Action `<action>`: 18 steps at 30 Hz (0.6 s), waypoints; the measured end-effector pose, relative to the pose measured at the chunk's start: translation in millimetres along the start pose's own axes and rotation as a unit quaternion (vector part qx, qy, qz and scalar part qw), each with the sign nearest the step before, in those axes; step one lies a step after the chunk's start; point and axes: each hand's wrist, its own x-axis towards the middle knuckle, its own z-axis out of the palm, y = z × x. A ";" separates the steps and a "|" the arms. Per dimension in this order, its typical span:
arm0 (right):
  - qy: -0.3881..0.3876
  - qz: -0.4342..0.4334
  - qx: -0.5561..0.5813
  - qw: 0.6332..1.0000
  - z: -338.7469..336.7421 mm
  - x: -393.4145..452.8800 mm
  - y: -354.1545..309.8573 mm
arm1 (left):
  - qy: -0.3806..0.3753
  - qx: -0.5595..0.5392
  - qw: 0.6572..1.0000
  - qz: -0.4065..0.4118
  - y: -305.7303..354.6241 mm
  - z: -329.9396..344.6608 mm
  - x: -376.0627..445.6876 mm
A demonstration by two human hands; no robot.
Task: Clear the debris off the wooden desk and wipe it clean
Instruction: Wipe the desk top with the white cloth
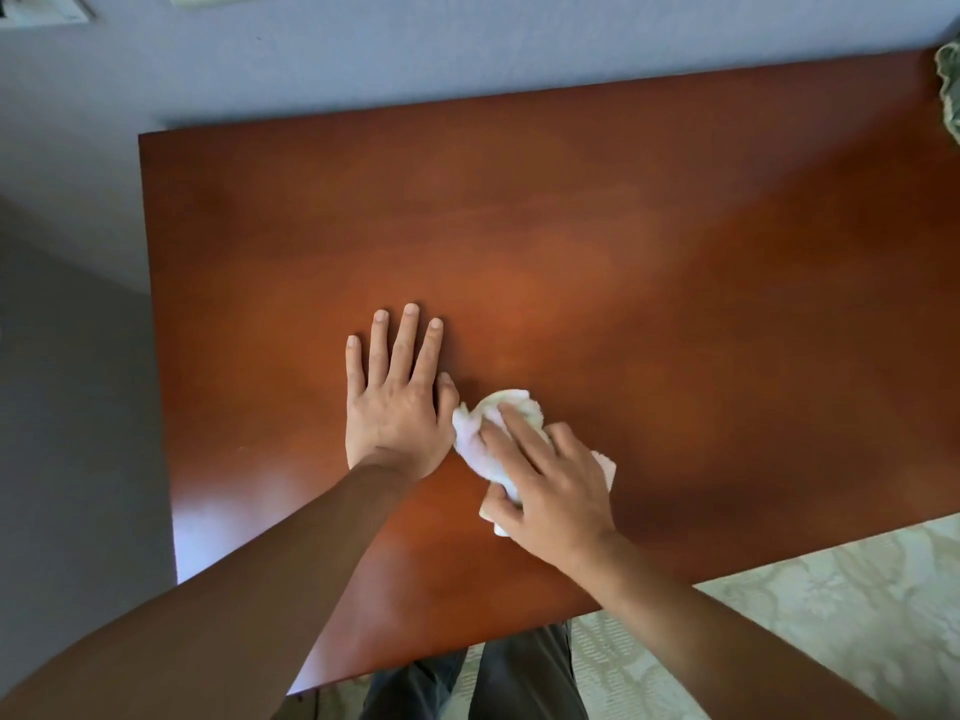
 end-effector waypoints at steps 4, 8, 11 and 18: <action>0.024 0.038 -0.049 0.998 -11.1 -9.2 37.4 | 0.010 -0.007 1.000 -0.001 1.5 -0.9 -0.9; 0.072 0.178 -0.090 0.977 2.8 -13.9 16.7 | 0.014 -0.016 1.000 0.001 0.9 -1.7 -0.6; 0.060 0.172 -0.084 0.980 1.1 -11.3 17.4 | 0.020 -0.014 1.000 0.007 0.7 -2.1 -1.0; 0.057 0.194 -0.065 0.977 -1.9 -11.6 15.0 | 0.029 -0.003 0.999 0.030 0.7 4.4 -49.8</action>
